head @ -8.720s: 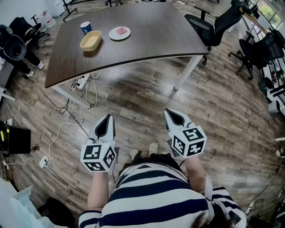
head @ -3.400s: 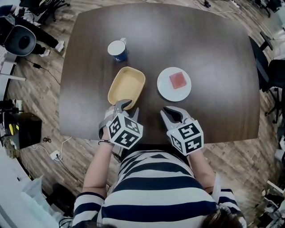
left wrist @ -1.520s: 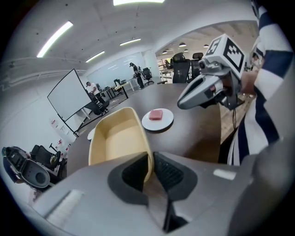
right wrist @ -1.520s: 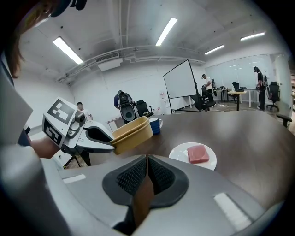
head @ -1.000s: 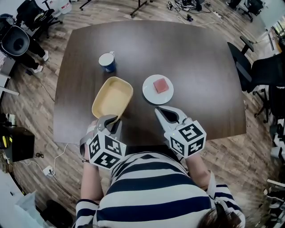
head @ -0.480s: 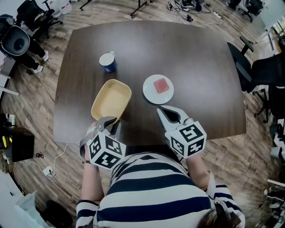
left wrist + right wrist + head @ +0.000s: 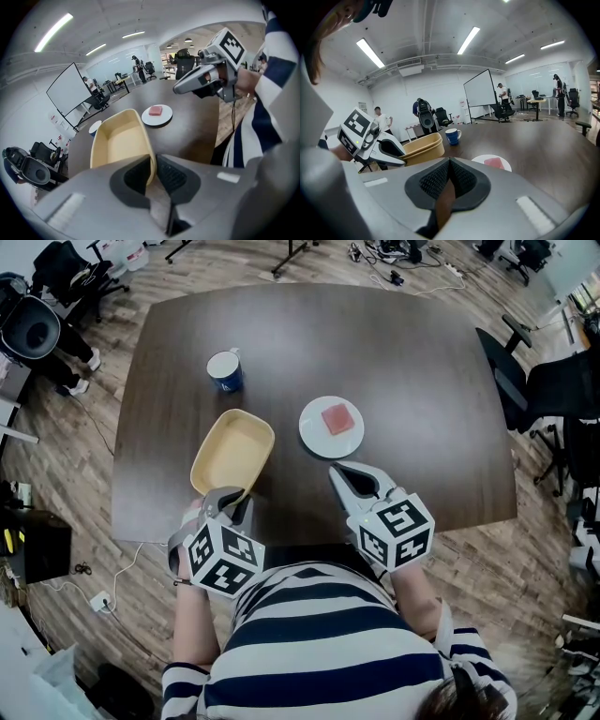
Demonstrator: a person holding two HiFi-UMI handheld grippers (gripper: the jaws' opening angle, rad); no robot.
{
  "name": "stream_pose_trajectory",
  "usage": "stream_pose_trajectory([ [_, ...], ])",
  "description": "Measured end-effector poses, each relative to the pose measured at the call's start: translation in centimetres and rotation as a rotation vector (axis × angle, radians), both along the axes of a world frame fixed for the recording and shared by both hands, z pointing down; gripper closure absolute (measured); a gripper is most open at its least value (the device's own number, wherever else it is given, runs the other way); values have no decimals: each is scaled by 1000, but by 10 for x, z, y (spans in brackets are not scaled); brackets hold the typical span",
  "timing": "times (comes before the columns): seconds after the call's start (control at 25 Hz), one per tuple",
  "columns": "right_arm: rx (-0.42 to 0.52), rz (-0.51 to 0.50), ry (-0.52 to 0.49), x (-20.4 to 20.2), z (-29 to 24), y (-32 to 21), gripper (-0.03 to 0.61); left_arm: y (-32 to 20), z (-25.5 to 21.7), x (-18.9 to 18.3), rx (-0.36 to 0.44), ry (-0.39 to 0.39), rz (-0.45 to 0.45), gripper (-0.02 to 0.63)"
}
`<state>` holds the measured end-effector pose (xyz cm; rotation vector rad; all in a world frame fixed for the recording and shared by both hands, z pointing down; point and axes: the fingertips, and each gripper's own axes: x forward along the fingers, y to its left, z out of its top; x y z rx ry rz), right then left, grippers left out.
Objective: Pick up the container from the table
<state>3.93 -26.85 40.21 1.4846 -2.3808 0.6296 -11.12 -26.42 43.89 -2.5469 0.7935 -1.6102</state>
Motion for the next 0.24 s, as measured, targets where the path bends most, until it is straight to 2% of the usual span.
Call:
stream_pose_trajectory([
  [0.24, -7, 4, 5, 2, 3, -2, 583, -2, 3, -1, 1, -9, -1, 614],
])
